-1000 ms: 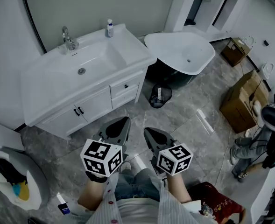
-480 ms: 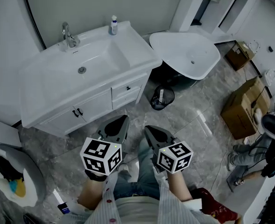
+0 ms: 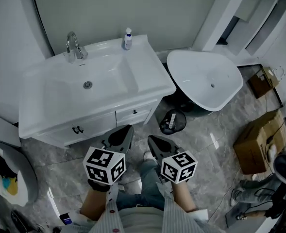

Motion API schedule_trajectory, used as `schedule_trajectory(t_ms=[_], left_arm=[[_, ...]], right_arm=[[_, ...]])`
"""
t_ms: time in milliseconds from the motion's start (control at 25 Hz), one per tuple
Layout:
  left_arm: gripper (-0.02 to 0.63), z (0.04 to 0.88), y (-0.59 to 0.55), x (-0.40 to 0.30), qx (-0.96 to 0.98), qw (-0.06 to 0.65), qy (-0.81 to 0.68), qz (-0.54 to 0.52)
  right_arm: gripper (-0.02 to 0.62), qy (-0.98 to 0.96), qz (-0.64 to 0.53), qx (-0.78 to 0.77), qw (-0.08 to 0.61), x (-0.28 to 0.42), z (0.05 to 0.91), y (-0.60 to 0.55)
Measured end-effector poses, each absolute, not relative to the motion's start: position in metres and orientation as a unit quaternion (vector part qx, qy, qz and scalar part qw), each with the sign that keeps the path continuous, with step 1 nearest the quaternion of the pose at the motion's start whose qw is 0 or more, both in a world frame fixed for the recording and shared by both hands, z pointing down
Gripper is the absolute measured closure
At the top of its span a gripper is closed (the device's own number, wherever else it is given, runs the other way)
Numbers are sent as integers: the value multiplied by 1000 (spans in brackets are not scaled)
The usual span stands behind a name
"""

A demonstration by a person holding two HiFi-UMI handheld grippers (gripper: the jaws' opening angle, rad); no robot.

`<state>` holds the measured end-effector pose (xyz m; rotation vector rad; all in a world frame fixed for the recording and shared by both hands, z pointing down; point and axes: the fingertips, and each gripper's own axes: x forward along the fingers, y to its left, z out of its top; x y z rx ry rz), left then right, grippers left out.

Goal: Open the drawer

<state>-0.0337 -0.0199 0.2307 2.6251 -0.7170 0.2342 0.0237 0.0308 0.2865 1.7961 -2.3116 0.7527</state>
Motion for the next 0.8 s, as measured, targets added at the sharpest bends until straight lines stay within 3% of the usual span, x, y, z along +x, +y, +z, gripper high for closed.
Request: schedule_trajectory(t_ms=[360, 800], left_arm=[[591, 223, -77, 40, 916, 210, -331, 82], [591, 255, -101, 62, 870, 237, -423, 89]], right_arm=[[586, -812, 243, 523, 91, 99, 275, -39], [586, -850, 253, 445, 122, 135, 299, -79]])
